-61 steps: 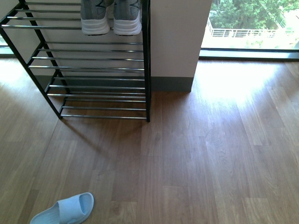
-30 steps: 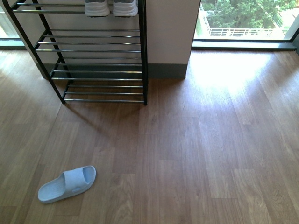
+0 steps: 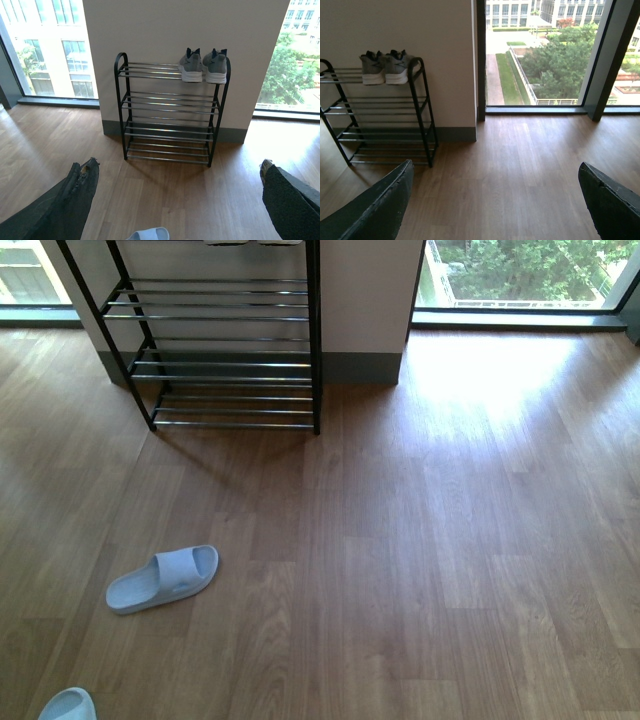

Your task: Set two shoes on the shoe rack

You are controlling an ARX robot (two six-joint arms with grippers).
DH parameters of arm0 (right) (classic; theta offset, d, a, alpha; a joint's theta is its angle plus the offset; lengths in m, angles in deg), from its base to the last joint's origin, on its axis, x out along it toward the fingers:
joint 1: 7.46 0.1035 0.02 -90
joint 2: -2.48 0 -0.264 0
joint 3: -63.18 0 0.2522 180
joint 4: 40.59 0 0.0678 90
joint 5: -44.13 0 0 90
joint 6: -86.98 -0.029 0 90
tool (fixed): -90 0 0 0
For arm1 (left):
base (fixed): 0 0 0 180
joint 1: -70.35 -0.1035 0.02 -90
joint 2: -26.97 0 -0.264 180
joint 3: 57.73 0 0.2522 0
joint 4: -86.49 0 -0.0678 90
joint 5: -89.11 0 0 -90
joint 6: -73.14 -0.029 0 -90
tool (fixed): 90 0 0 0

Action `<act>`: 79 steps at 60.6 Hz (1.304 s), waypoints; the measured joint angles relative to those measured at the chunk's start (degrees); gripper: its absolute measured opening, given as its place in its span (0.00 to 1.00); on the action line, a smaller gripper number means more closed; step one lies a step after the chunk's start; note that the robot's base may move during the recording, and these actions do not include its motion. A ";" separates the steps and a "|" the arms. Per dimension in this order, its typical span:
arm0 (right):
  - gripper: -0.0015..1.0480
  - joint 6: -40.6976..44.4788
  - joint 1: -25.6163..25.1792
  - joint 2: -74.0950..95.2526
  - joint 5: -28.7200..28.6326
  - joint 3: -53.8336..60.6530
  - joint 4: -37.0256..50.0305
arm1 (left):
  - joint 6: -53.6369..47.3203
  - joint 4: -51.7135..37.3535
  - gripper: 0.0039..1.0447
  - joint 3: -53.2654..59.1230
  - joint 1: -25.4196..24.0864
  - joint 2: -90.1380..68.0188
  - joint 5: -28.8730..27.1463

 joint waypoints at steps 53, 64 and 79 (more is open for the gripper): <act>0.91 0.00 -0.04 -0.04 -0.24 0.00 -0.20 | 0.02 0.02 0.91 0.00 0.04 0.00 -0.22; 0.91 0.00 -0.11 -0.04 -0.44 0.00 -0.20 | 0.02 0.02 0.91 0.00 0.02 0.00 -0.20; 0.91 0.00 -0.11 0.02 -0.24 0.00 -0.20 | 0.00 0.02 0.91 0.00 0.02 0.00 -0.15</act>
